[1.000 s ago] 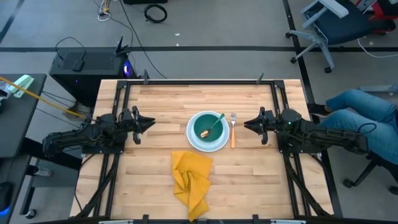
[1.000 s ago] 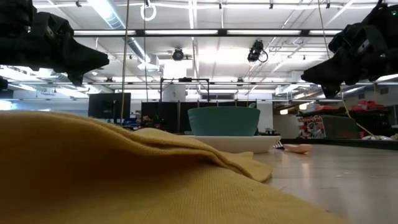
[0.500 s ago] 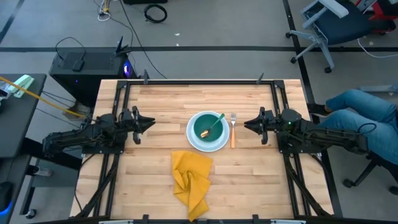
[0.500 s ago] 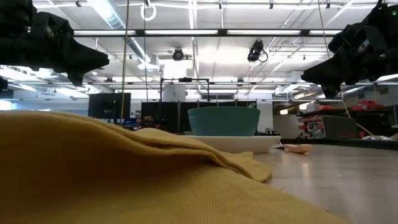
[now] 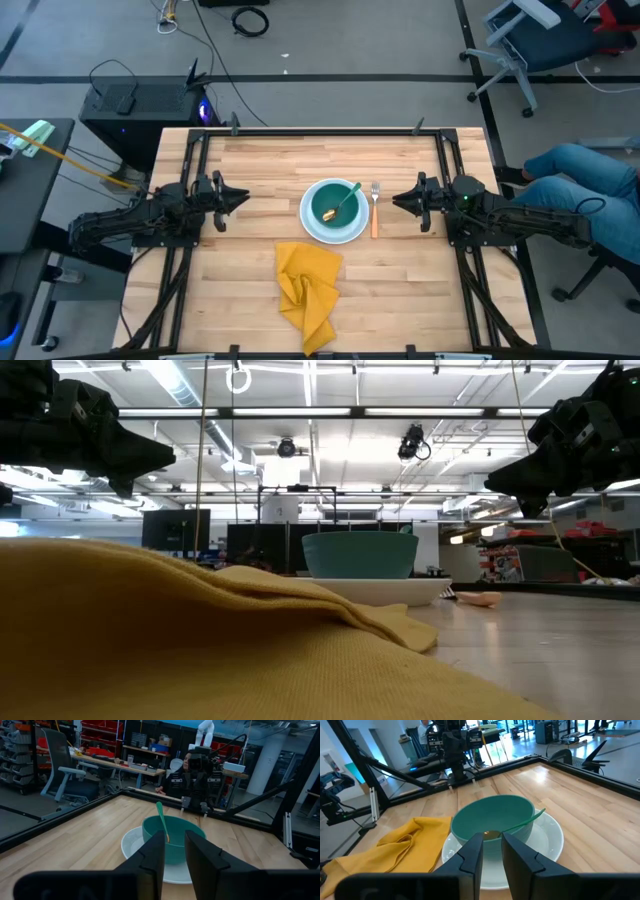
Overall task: Set table place
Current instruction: Return to Home Position
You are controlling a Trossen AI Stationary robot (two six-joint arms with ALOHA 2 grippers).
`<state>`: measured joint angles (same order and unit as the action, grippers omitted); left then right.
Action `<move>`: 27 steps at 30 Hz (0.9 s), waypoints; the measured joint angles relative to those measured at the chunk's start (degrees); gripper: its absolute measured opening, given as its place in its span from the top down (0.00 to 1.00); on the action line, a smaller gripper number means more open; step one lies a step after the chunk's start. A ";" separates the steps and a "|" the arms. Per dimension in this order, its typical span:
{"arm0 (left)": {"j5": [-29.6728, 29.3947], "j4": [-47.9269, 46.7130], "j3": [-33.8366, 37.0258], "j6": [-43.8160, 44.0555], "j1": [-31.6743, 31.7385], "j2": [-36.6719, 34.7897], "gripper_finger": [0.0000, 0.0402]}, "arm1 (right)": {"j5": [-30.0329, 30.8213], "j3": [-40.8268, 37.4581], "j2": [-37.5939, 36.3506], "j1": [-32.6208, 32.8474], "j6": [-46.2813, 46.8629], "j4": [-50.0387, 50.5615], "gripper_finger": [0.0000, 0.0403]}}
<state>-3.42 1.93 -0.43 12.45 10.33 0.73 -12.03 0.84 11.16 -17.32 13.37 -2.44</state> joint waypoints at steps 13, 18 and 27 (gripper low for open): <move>0.00 0.00 0.02 0.01 0.00 0.00 0.80 | 0.00 0.00 0.00 -0.01 0.02 0.00 0.81; 0.00 0.00 0.02 0.00 0.00 0.00 0.80 | 0.00 0.00 0.02 0.00 0.02 0.00 0.81; 0.00 0.00 0.02 0.00 0.00 0.00 0.78 | 0.00 0.00 0.02 0.00 0.01 -0.01 0.81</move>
<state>-3.42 1.93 -0.40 12.45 10.33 0.73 -12.03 0.84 11.18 -17.32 13.37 -2.45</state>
